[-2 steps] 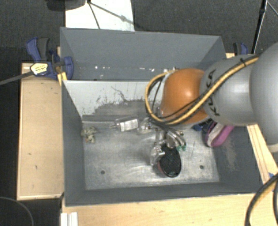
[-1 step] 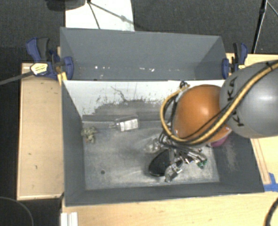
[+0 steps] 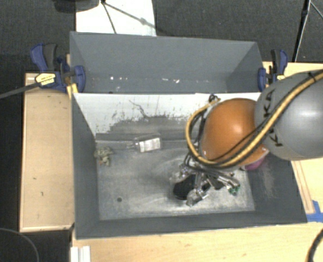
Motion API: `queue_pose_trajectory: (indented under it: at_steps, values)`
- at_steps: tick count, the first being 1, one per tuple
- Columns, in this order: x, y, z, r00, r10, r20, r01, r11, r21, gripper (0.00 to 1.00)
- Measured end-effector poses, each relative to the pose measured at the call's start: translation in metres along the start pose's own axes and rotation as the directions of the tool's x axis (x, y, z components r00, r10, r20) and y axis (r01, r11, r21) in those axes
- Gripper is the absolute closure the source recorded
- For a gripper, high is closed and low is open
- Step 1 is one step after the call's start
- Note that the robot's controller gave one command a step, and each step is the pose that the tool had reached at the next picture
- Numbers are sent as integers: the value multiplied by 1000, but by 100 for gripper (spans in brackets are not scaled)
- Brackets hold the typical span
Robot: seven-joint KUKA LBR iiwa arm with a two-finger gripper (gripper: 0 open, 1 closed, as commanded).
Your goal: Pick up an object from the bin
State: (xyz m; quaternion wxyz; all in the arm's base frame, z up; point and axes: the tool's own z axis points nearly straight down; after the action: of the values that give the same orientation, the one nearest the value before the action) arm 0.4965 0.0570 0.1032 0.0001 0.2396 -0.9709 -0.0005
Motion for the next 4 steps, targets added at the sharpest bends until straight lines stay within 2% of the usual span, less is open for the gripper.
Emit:
queue_pose_trajectory:
  at_steps: [1, 2, 3, 4]
  values:
    - [-16, -9, -150, 1000, -22, 11, 22, 1000, 5, 100]
    - [-12, 15, -45, 978, -206, -3, 206, 978, -3, 100]
    - [43, -41, -40, 967, -255, -3, 255, 967, 2, 100]
    - [38, -93, -40, 998, -59, 4, 59, 998, 4, 100]
